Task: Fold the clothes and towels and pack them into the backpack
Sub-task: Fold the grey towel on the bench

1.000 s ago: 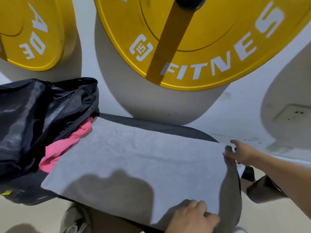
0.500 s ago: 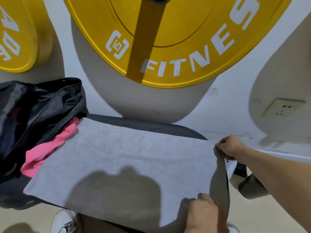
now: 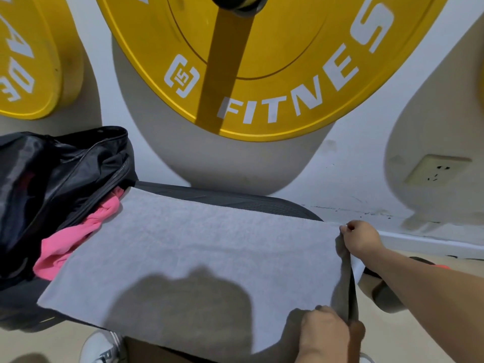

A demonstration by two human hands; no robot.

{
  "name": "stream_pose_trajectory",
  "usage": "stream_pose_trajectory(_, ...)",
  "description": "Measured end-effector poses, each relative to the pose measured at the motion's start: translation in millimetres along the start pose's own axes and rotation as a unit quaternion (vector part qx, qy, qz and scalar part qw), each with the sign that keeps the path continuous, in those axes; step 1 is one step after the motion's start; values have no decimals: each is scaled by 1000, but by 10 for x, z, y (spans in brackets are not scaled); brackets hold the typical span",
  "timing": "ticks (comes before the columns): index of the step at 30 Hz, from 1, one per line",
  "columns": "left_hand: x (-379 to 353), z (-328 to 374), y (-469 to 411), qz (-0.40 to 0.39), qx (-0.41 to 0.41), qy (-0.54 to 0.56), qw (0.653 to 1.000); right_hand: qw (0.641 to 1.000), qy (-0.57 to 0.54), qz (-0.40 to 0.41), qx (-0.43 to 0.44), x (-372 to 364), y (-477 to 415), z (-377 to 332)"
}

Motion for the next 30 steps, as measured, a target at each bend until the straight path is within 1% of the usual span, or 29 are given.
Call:
stream_pose_trajectory(1, -1, 32, -36, 19, -2, -40, 999, 1000, -11, -2, -7, 2, -2, 29)
stream_pose_trajectory(2, 12, 40, -28, 22, 11, -44, 999, 1000, -23, -3, -15, 0, -5, 57)
stream_pose_trajectory(5, 93, -36, 113, 42, 45, 51, 997, 998, -57, 8, -35, 9, -36, 130)
stream_pose_trajectory(7, 115, -93, 224, 53, 46, 109, 992, 997, -63, 13, -49, 17, -42, 194)
stream_pose_trajectory(10, 37, -56, 331, 18, 59, 190, 980, 994, -73, 24, -76, 95, -24, 306)
stream_pose_trajectory(12, 5, 6, 379, 47, 81, 286, 954, 992, -68, 40, -95, 179, -12, 396)
stream_pose_trajectory(13, 5, 28, 399, 63, 86, 341, 934, 992, -60, 48, -97, 226, -9, 435)
stream_pose_trajectory(15, 6, 31, 452, 73, 93, 432, 894, 993, -47, 63, -89, 321, -12, 475)
stream_pose_trajectory(17, 19, -6, 475, 75, 98, 480, 868, 993, -55, 71, -79, 388, -14, 455)
stream_pose_trajectory(19, 65, -58, 496, 74, 100, 531, 838, 990, -100, 67, -77, 440, -18, 347)
stream_pose_trajectory(22, 60, -199, 507, 105, 119, 602, 782, 977, -199, 34, -71, 472, -56, 48)
stream_pose_trajectory(24, 18, -341, 533, 142, 133, 628, 753, 968, -240, -13, -66, 479, -66, -242)
stream_pose_trajectory(25, 10, -430, 555, 166, 137, 633, 744, 964, -253, -49, -64, 475, -63, -399)
stream_pose_trajectory(27, 22, -653, 628, 220, 136, 620, 740, 953, -265, -138, -44, 437, -64, -708)
stream_pose_trajectory(28, 44, -781, 685, 236, 137, 614, 741, 952, -250, -175, -20, 417, -76, -850)
stream_pose_trajectory(30, 66, -1034, 803, 254, 144, 581, 759, 957, -184, -219, 44, 357, -104, -1102)
Point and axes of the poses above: each hand's wrist, its own y-axis away from the middle knuckle, its own x-axis out of the back of the hand, z = x × y, the point moved 3 cm from there along -y, towards the middle knuckle, and after that the axes turned 11 degrees about x, right-handed, at the moved point
